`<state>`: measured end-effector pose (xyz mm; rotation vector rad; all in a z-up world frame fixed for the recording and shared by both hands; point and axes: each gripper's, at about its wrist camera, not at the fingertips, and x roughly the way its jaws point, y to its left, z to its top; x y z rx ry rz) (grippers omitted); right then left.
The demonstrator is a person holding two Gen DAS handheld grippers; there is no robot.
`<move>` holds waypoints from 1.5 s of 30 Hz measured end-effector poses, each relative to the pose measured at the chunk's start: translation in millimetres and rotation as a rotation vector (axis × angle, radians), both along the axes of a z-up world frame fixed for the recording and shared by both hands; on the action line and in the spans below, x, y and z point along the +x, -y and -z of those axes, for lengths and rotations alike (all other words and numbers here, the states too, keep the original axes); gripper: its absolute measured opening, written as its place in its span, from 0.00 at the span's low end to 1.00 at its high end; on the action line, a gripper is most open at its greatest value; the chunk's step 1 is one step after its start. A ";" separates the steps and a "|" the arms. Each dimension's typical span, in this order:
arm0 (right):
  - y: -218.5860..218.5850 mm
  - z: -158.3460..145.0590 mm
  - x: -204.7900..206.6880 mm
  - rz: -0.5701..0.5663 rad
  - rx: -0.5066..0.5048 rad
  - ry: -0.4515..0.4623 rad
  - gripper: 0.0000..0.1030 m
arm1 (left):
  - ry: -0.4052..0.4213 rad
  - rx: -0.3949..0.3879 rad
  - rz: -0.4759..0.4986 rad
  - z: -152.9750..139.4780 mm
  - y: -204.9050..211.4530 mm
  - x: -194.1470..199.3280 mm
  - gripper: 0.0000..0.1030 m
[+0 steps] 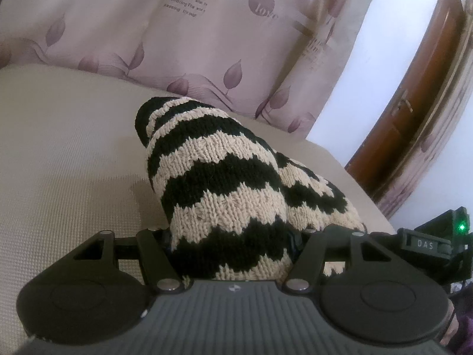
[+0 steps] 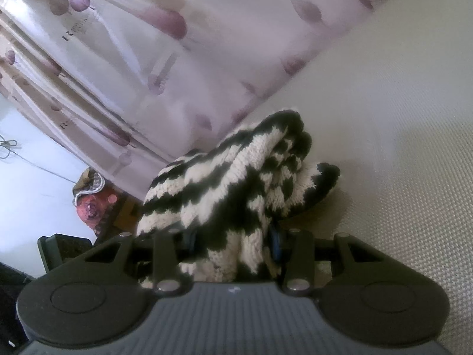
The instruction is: Fold small clothes
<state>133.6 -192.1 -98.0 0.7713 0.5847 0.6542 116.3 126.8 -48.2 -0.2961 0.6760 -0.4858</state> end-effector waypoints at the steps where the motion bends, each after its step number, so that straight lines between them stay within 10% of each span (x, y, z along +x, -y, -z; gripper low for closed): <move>1: -0.3 1.6 0.9 0.001 -0.002 -0.004 0.41 | 0.001 0.006 0.000 1.5 0.8 0.7 0.60; 25: -1.2 25.9 5.1 0.042 -0.184 0.012 0.43 | 0.012 0.149 -0.089 27.4 12.3 0.5 0.83; 31: -9.1 23.9 -1.7 0.098 -0.272 0.059 0.60 | 0.116 0.264 -0.157 19.8 24.1 -14.1 1.00; 37: -17.8 -4.1 -41.9 0.180 -0.385 0.206 0.62 | 0.201 0.323 -0.236 5.0 31.9 -38.1 1.00; 45: -21.7 -36.3 -114.4 0.349 -0.462 0.398 0.90 | 0.358 0.379 -0.410 -28.4 49.3 -86.8 1.00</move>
